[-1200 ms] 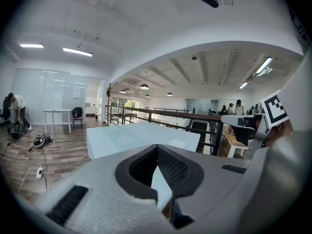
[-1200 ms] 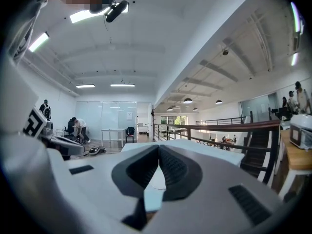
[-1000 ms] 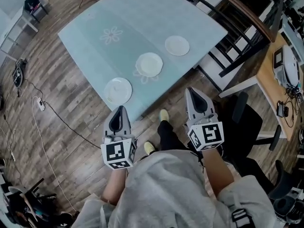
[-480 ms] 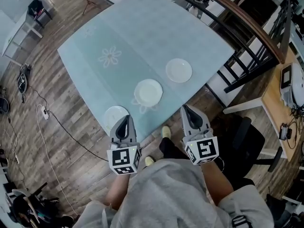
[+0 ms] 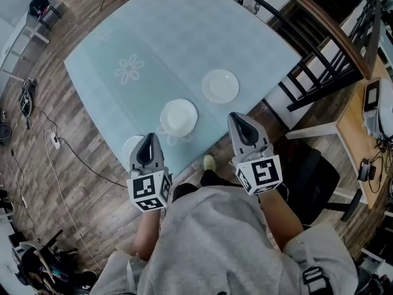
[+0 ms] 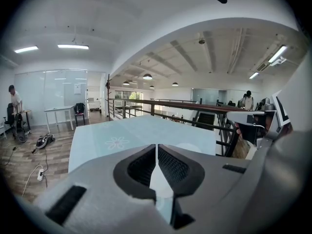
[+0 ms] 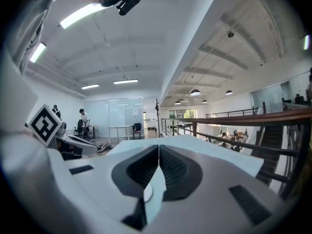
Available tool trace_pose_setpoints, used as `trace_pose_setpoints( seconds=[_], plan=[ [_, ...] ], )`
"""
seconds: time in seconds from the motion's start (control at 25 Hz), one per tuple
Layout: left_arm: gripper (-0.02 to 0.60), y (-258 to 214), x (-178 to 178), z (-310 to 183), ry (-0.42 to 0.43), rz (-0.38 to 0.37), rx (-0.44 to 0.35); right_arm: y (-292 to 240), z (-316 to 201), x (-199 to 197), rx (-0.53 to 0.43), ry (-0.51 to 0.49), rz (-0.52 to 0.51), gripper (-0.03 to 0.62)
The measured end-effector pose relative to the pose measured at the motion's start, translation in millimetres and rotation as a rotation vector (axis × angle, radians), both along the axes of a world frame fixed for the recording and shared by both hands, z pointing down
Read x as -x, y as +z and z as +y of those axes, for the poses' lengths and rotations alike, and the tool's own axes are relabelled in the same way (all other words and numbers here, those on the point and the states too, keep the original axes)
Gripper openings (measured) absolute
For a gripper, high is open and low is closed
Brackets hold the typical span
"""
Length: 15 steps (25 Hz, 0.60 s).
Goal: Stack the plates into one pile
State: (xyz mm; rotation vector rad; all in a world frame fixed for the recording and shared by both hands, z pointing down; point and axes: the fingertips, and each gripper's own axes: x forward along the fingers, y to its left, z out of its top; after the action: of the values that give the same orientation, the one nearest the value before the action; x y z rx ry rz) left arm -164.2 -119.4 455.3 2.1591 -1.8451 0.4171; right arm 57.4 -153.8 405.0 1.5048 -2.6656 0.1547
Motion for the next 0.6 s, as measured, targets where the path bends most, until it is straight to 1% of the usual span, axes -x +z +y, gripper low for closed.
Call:
trace_pose_setpoints(
  seconds=[0.28, 0.48, 0.52, 0.56, 0.6],
  plan=[
    [0.018, 9.5, -5.3, -7.0, -0.028, -0.026, 0.018, -4.5, -25.8, -32.3, -0.009, 0.017, -0.037, 0.028],
    [0.025, 31.9, -2.5, 0.0, -0.032, -0.046, 0.077, 1.5, -24.3, -27.8, -0.006, -0.008, -0.032, 0.028],
    [0.041, 38.1, -0.7, 1.1, -0.034, -0.045, 0.094, 3.1, -23.2, -24.9, -0.003, -0.013, -0.033, 0.028],
    [0.082, 44.7, 0.6, 2.2, -0.035, -0.039, 0.115, 4.0, -21.9, -22.1, -0.001, -0.019, -0.034, 0.028],
    [0.105, 51.2, 1.5, 3.1, -0.036, -0.029, 0.136, 4.1, -20.8, -19.4, 0.000, -0.025, -0.034, 0.028]
  ],
)
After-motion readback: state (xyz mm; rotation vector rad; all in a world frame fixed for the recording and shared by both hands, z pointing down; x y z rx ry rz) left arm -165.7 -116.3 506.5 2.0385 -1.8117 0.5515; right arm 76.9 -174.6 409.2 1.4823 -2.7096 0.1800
